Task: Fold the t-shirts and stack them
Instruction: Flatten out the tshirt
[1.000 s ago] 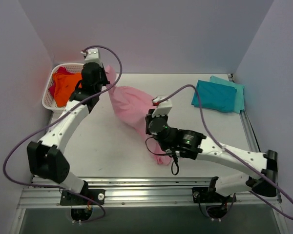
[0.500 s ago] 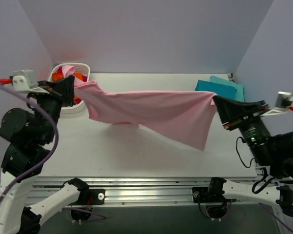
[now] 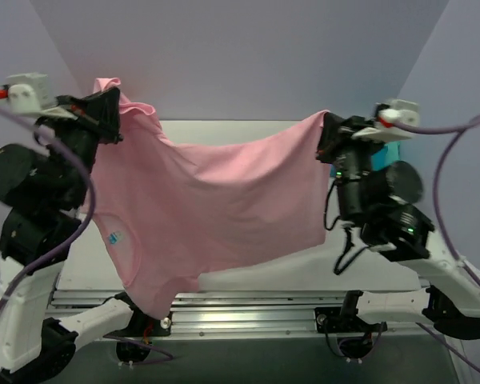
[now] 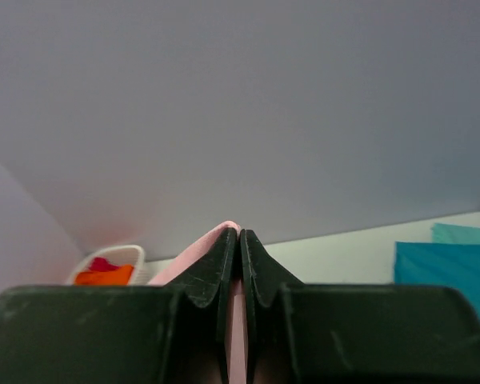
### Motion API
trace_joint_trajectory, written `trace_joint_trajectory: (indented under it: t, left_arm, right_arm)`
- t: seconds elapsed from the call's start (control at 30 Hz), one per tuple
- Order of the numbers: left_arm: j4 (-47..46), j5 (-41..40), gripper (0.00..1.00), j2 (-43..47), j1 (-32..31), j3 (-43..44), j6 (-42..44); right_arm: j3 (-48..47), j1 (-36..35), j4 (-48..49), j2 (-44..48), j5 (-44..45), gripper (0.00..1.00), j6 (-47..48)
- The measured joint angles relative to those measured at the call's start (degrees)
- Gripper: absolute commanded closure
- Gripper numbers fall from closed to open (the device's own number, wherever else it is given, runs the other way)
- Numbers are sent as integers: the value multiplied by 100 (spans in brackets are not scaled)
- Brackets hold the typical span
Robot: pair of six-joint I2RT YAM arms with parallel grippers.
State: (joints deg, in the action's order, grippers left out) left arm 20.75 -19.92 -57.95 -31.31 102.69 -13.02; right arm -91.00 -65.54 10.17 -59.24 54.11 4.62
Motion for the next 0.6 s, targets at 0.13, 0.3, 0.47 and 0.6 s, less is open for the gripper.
trace_joint_trajectory:
  t: [0.13, 0.3, 0.47, 0.6]
  left_arm:
    - [-28, 42, 98, -876, 332, -83, -2]
    - [-295, 664, 98, -1681, 1211, -1390, -367]
    - [-627, 1165, 98, -2712, 1652, -2146, -664]
    - [-1056, 1377, 98, -3871, 1827, -2138, -761]
  right_arm:
    - [199, 1110, -380, -894, 144, 100, -262]
    - [710, 3410, -876, -1827, -977, 100, -1414]
    - [1322, 4542, -538, -3067, -1762, 100, -2159]
    - [1322, 4815, -166, -4542, -2288, 100, -2516]
